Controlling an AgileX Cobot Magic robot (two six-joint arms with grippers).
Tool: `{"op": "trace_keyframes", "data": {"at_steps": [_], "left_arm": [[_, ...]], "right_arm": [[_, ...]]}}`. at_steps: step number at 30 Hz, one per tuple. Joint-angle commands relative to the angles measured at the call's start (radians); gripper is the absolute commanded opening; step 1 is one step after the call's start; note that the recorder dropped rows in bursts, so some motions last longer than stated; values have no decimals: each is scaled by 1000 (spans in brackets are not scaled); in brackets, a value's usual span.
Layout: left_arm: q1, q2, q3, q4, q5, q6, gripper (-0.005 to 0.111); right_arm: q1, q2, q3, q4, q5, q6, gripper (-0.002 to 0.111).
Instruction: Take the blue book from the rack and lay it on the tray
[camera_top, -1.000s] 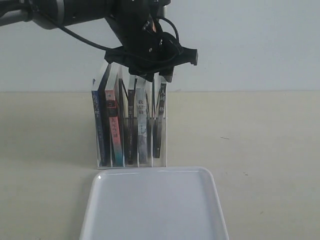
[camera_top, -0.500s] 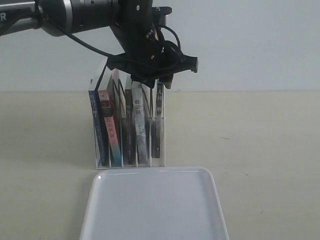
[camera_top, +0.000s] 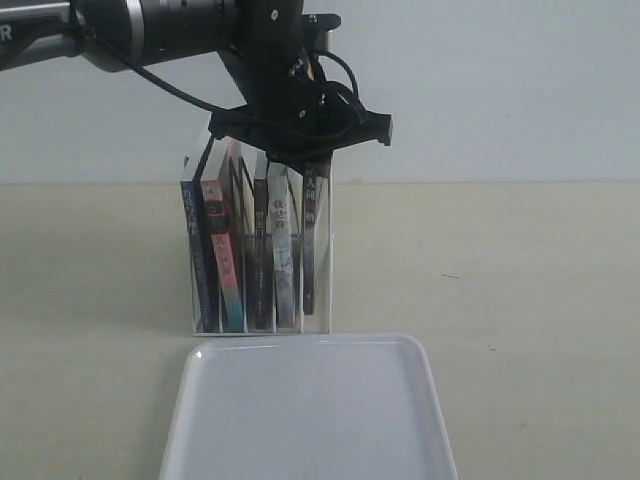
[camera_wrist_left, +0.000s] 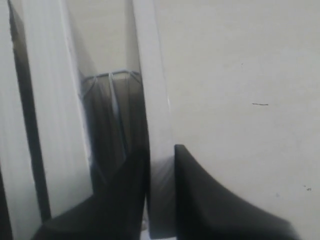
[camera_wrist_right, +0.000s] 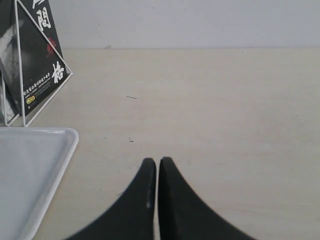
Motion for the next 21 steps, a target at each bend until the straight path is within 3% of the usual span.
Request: {"op": "trace_keyframes", "data": {"at_steps": [1,21], "left_arm": [[-8,1,-8,-6,-10,-9,6],[-16,-91,-126,3,100,-5,4]], "right_arm": [[-4,-5,0,-6,-12,-1,1],[-4,-5,0,-8,-4,-1,1]]}}
